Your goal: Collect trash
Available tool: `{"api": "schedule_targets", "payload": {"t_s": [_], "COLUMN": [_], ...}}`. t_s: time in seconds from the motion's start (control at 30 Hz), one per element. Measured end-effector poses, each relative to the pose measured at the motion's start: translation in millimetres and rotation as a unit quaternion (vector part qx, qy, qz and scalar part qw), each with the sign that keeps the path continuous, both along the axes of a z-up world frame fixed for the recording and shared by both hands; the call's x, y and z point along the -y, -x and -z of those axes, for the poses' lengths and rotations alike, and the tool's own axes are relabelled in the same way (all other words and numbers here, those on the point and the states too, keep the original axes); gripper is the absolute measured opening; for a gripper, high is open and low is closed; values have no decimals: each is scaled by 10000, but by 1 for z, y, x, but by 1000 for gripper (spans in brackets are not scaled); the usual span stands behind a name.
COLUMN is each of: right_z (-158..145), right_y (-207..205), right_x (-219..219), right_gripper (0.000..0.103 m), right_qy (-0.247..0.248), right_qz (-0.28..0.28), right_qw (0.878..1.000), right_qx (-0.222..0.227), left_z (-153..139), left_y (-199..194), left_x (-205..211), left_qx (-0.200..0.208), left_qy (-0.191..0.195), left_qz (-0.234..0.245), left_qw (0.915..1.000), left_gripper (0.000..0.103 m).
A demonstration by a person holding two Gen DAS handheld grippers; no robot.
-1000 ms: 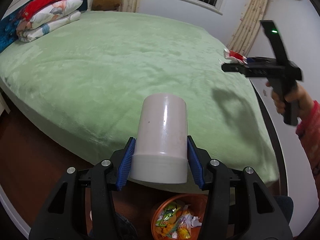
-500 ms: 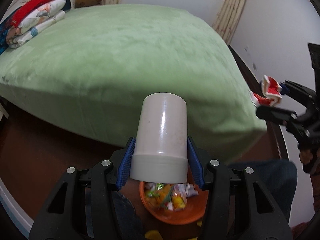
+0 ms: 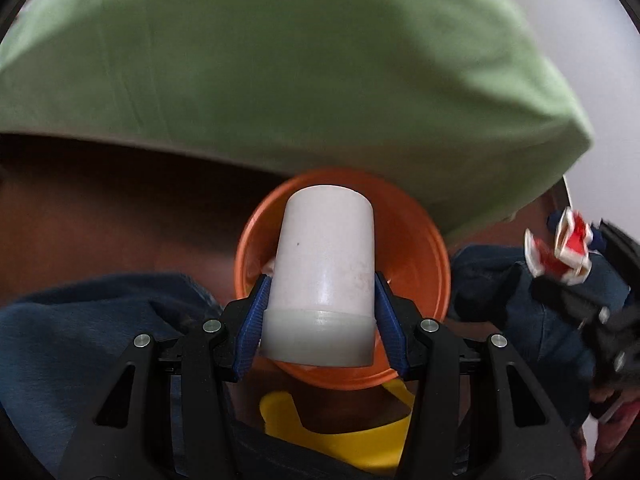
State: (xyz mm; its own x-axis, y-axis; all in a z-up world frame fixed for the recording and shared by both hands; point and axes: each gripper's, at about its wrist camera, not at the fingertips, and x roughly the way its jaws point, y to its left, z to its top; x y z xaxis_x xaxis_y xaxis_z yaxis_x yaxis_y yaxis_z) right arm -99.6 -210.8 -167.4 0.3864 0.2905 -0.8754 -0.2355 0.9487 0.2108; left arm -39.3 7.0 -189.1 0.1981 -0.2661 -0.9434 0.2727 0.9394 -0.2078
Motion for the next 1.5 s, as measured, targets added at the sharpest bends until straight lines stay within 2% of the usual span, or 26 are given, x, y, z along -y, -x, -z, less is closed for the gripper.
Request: {"api": "schedule_targets", "payload": {"t_s": [0.13,0.27,0.33,0.4,0.47,0.7,0.87,1.03,1.2,1.33,1.37,1.5], "right_z": [31,51,59,65,69,74,57,8,-56,-111,-125,-164], "right_y": [-4,-17,-22,-23,-20,-15,-10,-8,-8,-3,-2,3], "right_x": [-6,-16,-20,-22,-23,-20,-12,-3,5,12,14,18], "right_gripper": [80,81,86,88,92,92,92,92,92,93,94,95], "right_qy": [96,144,179,244,303,337,443,627,594,496,471,399], "right_qz": [54,2,-27,-49,-92,-144,-25,204,483,779,855,1021], "right_qw": [9994,9982,9979,9978,9975,9968,9978,9975,9905,9778,9733,9601], "right_qx": [-343,-580,-625,-618,-633,-712,-499,237,1138,1883,2075,2572], "left_z": [26,52,58,57,55,51,42,-1,-70,-136,-155,-210], "left_y": [-10,-26,-30,-26,-25,-24,-22,-19,-13,-2,3,13], "left_x": [4,9,10,13,17,27,20,13,9,4,2,-3], "left_qx": [-206,-464,-537,-489,-392,-308,-176,326,1203,2138,2425,3222], "left_qy": [-231,-133,-208,-304,-358,-403,-391,-306,-179,-136,-100,-88], "left_qz": [-120,-273,-295,-293,-257,-244,-304,-382,-433,-508,-553,-667], "left_qw": [9994,9985,9979,9979,9983,9984,9986,9983,9916,9755,9685,9443], "left_gripper": [50,50,53,70,73,76,76,76,81,87,91,92]}}
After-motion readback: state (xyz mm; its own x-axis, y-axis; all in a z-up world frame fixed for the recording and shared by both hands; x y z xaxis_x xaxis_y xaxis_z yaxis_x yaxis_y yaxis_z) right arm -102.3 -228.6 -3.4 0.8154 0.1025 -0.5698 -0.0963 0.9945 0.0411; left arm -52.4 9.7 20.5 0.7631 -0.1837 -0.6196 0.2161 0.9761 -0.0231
